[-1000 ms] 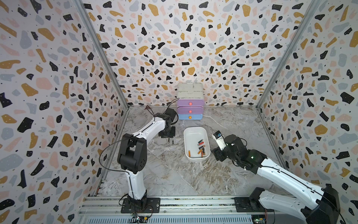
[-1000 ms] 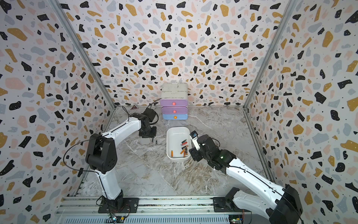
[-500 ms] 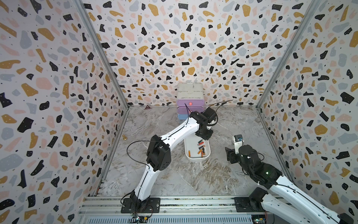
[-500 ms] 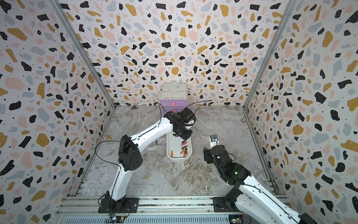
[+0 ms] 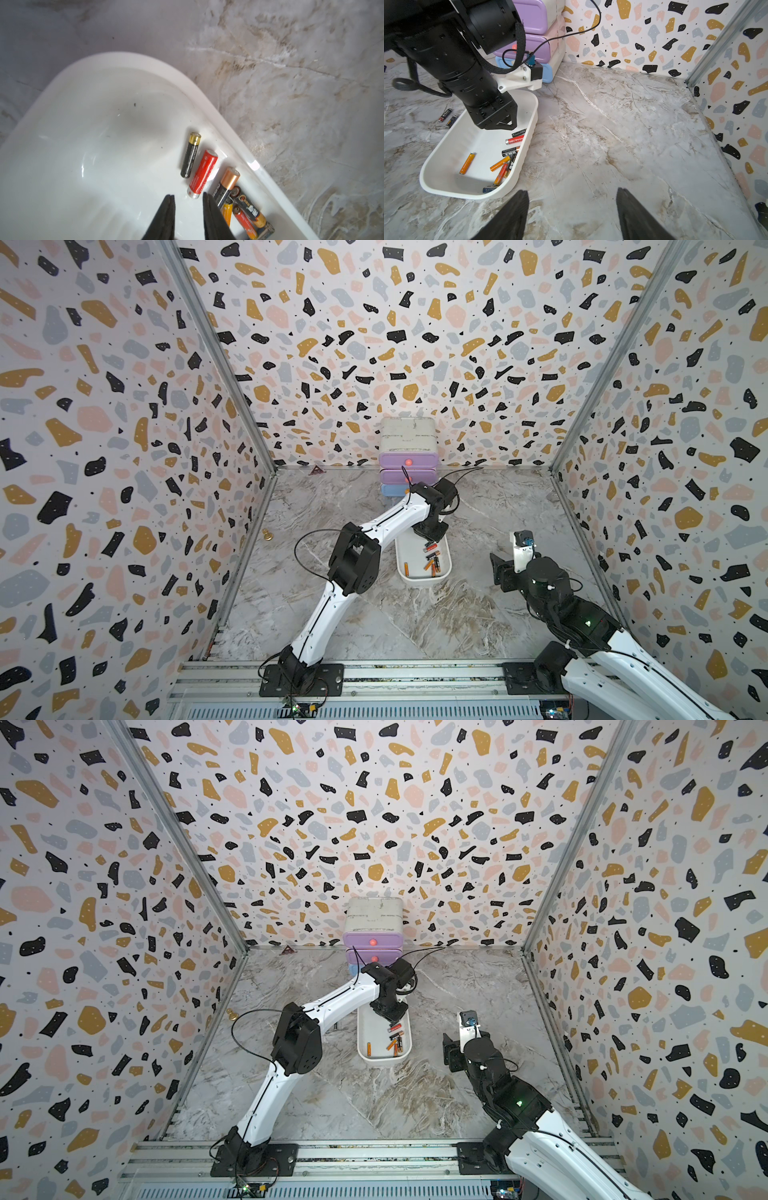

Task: Take the batteries out of the storage box
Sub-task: Pick up the battery from the storage box.

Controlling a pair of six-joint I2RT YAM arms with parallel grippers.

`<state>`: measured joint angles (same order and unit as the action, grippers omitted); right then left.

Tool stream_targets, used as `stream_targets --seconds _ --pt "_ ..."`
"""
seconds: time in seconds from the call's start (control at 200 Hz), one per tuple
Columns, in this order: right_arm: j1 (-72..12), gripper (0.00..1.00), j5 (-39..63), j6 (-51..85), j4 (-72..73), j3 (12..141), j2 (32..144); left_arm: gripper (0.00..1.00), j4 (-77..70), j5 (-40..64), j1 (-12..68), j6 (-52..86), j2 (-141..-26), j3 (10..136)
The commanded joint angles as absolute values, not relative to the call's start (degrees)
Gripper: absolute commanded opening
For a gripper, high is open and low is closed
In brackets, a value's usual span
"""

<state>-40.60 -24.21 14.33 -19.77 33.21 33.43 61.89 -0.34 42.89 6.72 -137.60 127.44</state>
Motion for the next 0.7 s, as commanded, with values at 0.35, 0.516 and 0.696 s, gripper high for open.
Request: stream_targets --seconds 0.35,0.516,0.696 --pt "-40.5 0.72 -23.6 12.5 -19.7 33.9 32.5 0.28 57.7 1.4 42.4 8.0 -142.0 125.3" --pt "-40.5 0.72 -23.4 12.2 -19.7 34.0 32.4 0.22 56.7 0.4 42.3 8.3 -143.3 124.1" --pt "-40.5 0.72 -23.1 11.6 -19.5 34.1 32.5 0.21 55.9 -0.5 42.2 8.7 -144.0 123.3"
